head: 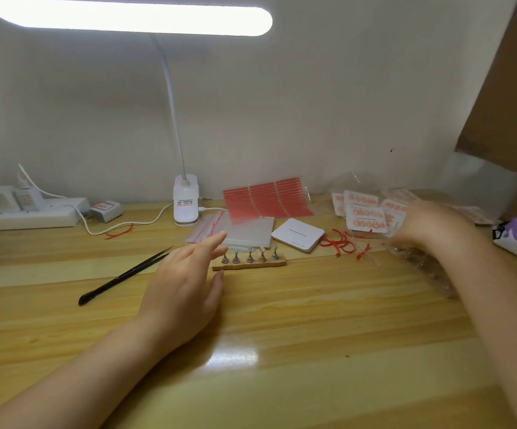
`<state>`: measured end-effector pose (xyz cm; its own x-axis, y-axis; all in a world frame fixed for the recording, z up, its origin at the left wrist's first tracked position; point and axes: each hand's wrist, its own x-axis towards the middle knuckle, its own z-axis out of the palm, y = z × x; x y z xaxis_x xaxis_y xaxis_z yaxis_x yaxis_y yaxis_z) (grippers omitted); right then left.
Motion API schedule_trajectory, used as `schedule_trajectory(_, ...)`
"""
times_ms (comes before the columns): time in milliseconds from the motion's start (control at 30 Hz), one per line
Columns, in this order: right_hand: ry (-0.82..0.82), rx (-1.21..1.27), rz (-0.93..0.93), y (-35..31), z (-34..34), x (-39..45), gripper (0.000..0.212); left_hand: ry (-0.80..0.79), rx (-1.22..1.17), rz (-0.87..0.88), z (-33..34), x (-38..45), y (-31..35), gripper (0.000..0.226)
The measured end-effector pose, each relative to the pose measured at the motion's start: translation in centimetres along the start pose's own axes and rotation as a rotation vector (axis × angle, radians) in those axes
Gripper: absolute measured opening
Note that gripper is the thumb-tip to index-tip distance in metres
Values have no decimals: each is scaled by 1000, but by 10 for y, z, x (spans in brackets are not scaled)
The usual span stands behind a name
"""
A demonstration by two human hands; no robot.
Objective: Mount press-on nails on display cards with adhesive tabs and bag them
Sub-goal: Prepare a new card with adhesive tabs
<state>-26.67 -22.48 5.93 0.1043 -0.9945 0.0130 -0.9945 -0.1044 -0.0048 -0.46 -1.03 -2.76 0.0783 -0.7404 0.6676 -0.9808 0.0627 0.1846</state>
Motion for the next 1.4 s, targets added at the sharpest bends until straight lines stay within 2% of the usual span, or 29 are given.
schedule_trajectory(100, -35, 77, 34, 15, -7, 0, 74, -4, -5, 8, 1, -1, -1, 59)
schedule_trajectory(133, -48, 97, 37, 19, -9, 2, 77, 2, -2, 12, 1, -1, -1, 56)
schedule_trajectory(233, -80, 216, 95, 28, -14, 7, 57, 10, 4, 1, 0, -1, -1, 55)
schedule_trajectory(300, -91, 284, 142, 41, -11, 13, 54, 8, -7, -4, 1, -1, -1, 56)
schedule_trajectory(433, -134, 350, 190, 57, 6, 19, 75, 2, -14, -16, 1, -2, 0, 56)
schedule_trajectory(500, -224, 521, 271, 59, 14, 20, 80, -3, -15, -21, 1, -2, -1, 56)
schedule_trajectory(600, -288, 797, 309, 66, 24, 27, 69, -7, -12, -23, 2, -2, -1, 56)
schedule_trajectory(733, -293, 1035, 248, 69, 27, 30, 64, -9, -3, -10, 2, -2, -1, 53)
schedule_trajectory(900, -345, 1123, 212, 66, 28, 33, 55, -14, -4, -12, 2, -2, 0, 55)
schedule_trajectory(1033, -262, 1417, 178, 70, 20, 41, 38, -16, -3, -3, 1, -1, 1, 55)
schedule_trajectory(1167, -159, 1691, 204, 63, 14, 53, 4, -11, -8, 2, 1, -1, 1, 54)
schedule_trajectory(1233, -98, 1811, 218, 53, 14, 61, 7, -13, -13, -3, 0, -1, 1, 54)
schedule_trajectory(1300, -22, 1789, 225, 37, 14, 65, 11, -17, -15, -5, -1, -1, 1, 53)
schedule_trajectory(1333, 12, 1660, 238, 31, 16, 68, 19, -16, -15, -1, -1, -1, 1, 53)
schedule_trajectory(1400, 97, 1264, 263, 24, 24, 73, 51, -17, -12, -2, -1, -1, 0, 52)
